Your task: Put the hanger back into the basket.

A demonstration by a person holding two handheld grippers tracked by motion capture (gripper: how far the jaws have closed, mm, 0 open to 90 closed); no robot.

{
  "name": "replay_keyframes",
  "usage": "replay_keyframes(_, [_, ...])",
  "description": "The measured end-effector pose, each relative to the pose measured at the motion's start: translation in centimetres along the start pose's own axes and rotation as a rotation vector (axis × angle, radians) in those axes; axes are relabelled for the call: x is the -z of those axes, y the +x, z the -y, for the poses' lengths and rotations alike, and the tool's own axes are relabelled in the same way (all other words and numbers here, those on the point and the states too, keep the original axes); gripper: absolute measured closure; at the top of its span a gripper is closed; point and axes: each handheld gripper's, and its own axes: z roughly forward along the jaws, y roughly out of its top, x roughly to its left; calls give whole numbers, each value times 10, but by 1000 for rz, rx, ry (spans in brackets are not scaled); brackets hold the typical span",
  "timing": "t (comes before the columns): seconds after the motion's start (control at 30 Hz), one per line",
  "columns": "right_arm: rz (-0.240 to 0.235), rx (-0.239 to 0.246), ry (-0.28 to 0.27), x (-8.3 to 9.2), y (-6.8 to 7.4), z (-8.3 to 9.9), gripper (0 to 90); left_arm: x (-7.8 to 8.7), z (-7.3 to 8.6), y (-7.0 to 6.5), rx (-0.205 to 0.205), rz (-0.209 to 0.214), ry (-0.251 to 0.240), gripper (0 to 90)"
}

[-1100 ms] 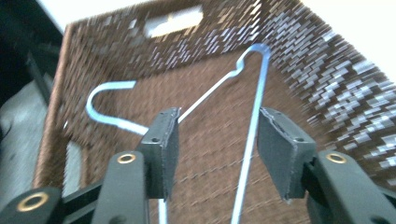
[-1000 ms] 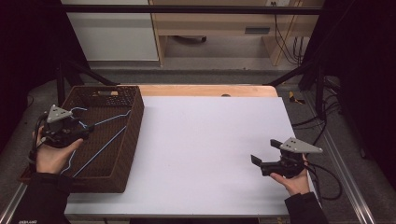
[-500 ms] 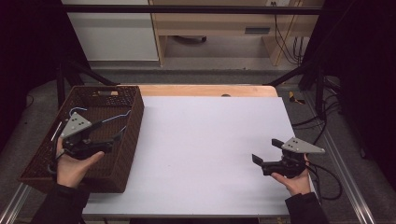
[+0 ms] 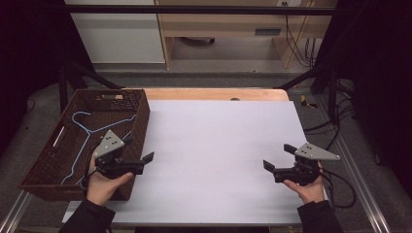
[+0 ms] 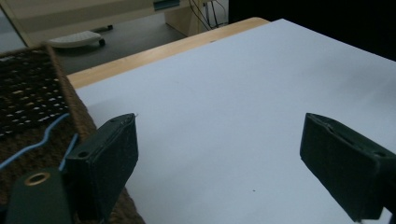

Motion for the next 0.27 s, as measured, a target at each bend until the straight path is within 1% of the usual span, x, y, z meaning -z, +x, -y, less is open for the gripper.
replay_keyframes(0.03, [1,0,0,0,0,0,28,-1,1,-1,0,-1,1,110])
replay_keyframes(0.1, [2,1,1,0,0,0,27,-3,5,-3,10,19,-8,114])
replay_keyframes(0.27, [2,0,-5,2,-1,0,27,-4,14,-5,38,34,-36,114])
